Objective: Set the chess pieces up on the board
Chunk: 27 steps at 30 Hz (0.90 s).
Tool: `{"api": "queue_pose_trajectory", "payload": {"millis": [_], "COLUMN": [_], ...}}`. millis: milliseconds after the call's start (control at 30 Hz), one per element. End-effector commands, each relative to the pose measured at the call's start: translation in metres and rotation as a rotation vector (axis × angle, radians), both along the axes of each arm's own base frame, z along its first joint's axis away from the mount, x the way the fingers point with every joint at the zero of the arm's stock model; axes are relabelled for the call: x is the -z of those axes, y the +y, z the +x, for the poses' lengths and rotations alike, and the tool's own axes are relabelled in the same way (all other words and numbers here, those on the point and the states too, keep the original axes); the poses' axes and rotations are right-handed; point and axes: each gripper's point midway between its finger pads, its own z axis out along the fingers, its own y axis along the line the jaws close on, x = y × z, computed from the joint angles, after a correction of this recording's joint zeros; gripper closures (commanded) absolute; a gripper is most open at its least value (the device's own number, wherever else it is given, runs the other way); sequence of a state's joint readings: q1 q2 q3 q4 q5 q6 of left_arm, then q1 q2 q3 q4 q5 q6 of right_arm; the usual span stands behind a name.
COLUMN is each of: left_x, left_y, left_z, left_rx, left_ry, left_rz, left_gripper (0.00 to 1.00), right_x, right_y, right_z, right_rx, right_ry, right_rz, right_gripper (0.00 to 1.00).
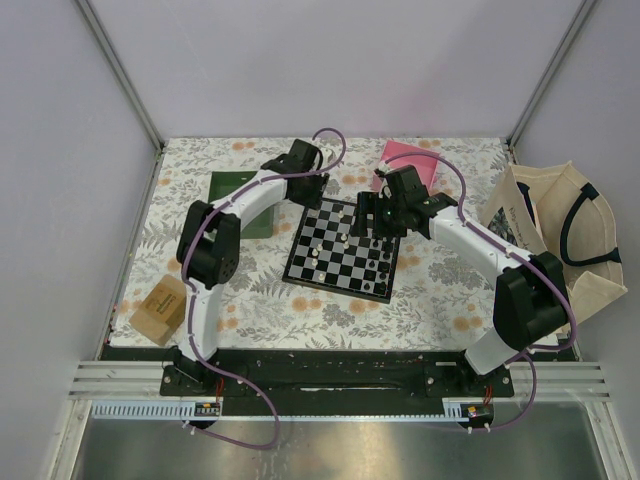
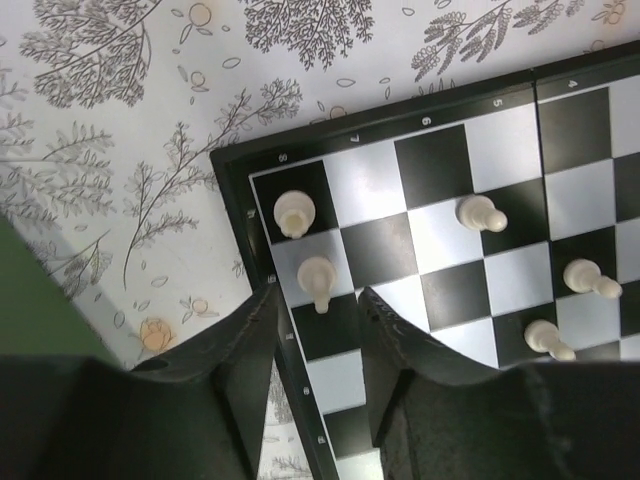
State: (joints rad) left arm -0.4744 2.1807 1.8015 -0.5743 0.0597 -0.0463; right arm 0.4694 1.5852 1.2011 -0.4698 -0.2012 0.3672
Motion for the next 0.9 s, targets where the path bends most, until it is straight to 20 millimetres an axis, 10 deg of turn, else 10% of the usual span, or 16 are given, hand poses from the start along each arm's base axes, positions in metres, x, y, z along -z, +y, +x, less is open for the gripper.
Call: {"api": "queue_pose_trajectory", "payload": {"millis": [0,433,867], "left_x": [-0.104,-0.147,-0.088], "left_y": [-0.001,0.095,0.175], "left_z": [0.012,0.013,0.018], "left_rx": [-0.027,-0.27,-0.442], "left_ry": [-0.253,-0.386,-0.232], "left_rz": [-0.105,-0.068,0.082], "left_gripper": [0.55,0.34,0.46], "right_x": [-0.009,-0.017,-0.015], "right_y": [-0.002,0.001,0.002], "right_z": [0.004,0.005,0.006], "right_rx": [0.003,0.007,0.004], "right_ry": [-0.029,-0.032,-0.023], "right_rz": [0.012,0.035,0.032], "right_gripper": [0.14,0.13,0.12]}}
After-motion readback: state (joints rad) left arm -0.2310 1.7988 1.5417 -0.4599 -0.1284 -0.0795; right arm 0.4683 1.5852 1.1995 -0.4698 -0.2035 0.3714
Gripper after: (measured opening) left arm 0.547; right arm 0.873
